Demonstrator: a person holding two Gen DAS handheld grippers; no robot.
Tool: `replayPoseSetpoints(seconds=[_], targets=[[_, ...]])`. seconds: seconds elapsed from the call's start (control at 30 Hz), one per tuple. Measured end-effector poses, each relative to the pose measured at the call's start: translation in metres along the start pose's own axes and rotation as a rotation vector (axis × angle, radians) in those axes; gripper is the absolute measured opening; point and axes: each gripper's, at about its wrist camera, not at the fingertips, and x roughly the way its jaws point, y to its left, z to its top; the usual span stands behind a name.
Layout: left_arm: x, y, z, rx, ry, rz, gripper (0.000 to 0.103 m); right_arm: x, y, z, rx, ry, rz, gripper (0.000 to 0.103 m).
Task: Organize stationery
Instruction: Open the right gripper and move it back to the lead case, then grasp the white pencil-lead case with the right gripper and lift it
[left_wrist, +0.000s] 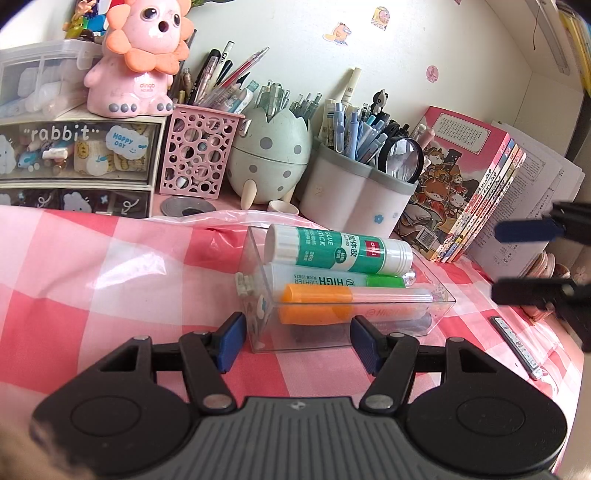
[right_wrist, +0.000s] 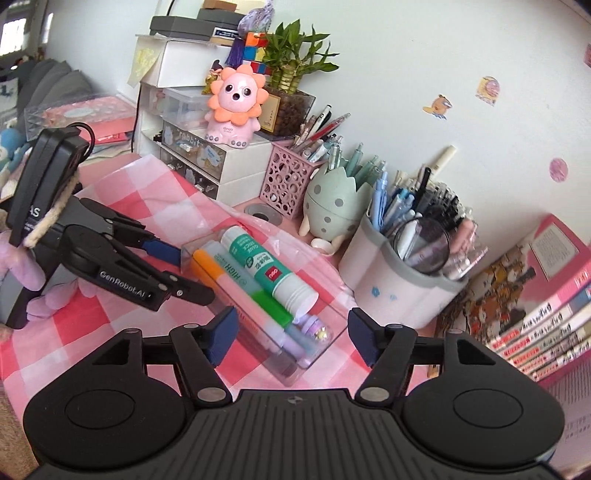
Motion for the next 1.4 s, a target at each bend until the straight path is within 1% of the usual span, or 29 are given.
replayPoseSetpoints(seconds=[0.1,0.17,0.23,0.37,0.5,0.63,0.77,0.83,1.03,1.17,1.33,1.4], targets=[[0.0,0.0,0.0,0.0,0.0,0.0,0.036,-0.008,0.003,-0.01,0.028,-0.003,-0.014,0.069],[0.0,0.0,0.0,0.0,0.0,0.0,0.036,-0.013,0.004,-0.016,0.051,-0.011,-0.026,0.073],[0.0,0.0,0.0,0.0,0.0,0.0,0.036,-0.02,0.003,-0.024,0.077,-0.023,-0.04,0.075],[0.0,0.0,0.0,0.0,0.0,0.0,0.036,-0.03,-0.002,-0.046,0.154,-0.025,-0.08,0.078],[0.0,0.0,0.0,0.0,0.0,0.0,0.036,-0.033,-0.013,-0.072,0.269,0.011,-0.14,0.078],[0.0,0.0,0.0,0.0,0.0,0.0,0.036,-0.032,-0.025,-0.102,0.387,0.082,-0.219,0.079],[0.0,0.0,0.0,0.0,0.0,0.0,0.036,-0.029,-0.036,-0.124,0.47,0.132,-0.279,0.079],[0.0,0.0,0.0,0.0,0.0,0.0,0.036,-0.027,-0.042,-0.131,0.513,0.147,-0.295,0.078],[0.0,0.0,0.0,0.0,0.0,0.0,0.036,-0.022,-0.056,-0.144,0.599,0.17,-0.321,0.069],[0.0,0.0,0.0,0.0,0.0,0.0,0.036,-0.02,-0.06,-0.149,0.63,0.176,-0.326,0.064],[0.0,0.0,0.0,0.0,0.0,0.0,0.036,-0.017,-0.062,-0.149,0.639,0.172,-0.32,0.062],[0.0,0.0,0.0,0.0,0.0,0.0,0.036,-0.017,-0.062,-0.149,0.643,0.17,-0.312,0.058]])
